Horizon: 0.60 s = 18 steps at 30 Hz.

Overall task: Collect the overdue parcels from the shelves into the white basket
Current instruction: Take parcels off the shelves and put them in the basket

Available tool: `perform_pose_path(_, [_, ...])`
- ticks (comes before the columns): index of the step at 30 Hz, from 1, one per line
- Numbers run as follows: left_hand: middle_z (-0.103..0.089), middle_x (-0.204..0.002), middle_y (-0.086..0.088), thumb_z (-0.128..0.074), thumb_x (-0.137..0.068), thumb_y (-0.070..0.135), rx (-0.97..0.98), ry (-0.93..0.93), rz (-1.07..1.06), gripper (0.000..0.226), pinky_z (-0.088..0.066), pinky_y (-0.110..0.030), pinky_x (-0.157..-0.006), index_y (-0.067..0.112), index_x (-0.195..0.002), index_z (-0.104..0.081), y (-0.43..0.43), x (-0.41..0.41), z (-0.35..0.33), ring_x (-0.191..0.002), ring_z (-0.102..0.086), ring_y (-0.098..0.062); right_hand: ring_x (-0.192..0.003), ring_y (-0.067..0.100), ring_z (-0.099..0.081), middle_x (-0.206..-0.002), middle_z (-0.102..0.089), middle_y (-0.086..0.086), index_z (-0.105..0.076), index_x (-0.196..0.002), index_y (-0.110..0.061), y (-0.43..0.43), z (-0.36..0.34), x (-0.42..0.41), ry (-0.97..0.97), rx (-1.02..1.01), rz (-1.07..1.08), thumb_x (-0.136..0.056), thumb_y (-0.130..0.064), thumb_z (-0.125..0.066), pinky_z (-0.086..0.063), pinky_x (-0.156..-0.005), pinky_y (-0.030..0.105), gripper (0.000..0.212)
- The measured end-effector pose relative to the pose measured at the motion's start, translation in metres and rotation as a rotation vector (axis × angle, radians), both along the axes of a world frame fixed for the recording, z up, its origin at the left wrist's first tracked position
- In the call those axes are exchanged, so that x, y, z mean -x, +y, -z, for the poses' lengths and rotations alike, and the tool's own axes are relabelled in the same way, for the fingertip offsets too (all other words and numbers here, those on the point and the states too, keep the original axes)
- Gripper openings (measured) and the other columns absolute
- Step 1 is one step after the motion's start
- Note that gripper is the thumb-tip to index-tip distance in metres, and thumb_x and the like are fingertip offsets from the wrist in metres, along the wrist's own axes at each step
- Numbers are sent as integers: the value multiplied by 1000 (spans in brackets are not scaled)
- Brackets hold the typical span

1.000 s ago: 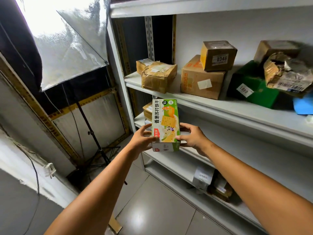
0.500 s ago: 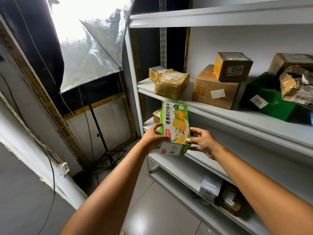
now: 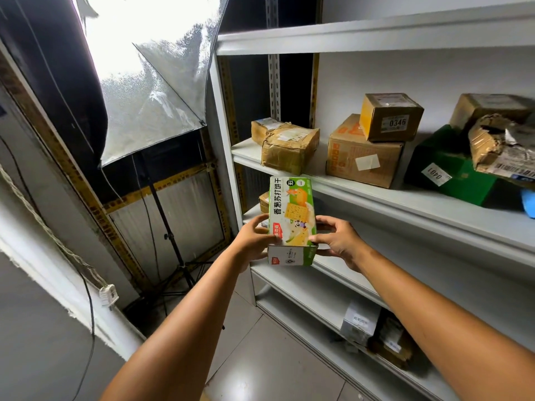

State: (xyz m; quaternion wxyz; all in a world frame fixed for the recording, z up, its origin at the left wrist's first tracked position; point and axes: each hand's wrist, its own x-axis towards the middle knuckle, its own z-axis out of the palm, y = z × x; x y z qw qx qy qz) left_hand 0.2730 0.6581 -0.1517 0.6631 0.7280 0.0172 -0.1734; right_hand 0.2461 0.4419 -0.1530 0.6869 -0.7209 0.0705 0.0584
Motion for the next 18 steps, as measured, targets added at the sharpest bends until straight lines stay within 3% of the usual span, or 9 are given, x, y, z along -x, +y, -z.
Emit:
perform_pose_path(3, [-65,-118,-9,-73,-82,-3,75,5,-10,77,-52,-34,-68,27,-145,-43,10,2,9,-100,-67,-18,-87,17,-69,-113,-65,4,-55,-132,-14,7,-1,0,-37,73,-3,-82,7,-72,-59,-62,31,57])
perform_pose_path(8, [-66,-121,-13,-68,-85,-4,196,15,-14,64,-55,-40,-74,28,-137,-49,25,3,18,-100,-70,-23,-115,27,-61,-129,-61,1,-53,-138,-21,23,1,0,-120,245,12,-71,-13,-85,-57,-88,48,74])
perform_pose_path(14, [-68,-123,-14,-71,-76,6,298,62,5,74,-53,-53,-94,29,-141,-46,37,2,30,-117,-64,-35,-124,22,-51,-137,-53,2,-51,-141,-20,35,-7,4,-230,480,4,-76,-24,-83,-49,-101,42,72])
perform_pose_path(18, [-70,-120,-12,-62,-85,-4,369,89,-33,67,-59,-41,-75,27,-143,-46,39,4,33,-109,-68,-29,-122,20,-51,-133,-53,4,-51,-142,-21,40,-12,3,-273,566,-33,-78,-28,-81,-49,-99,37,72])
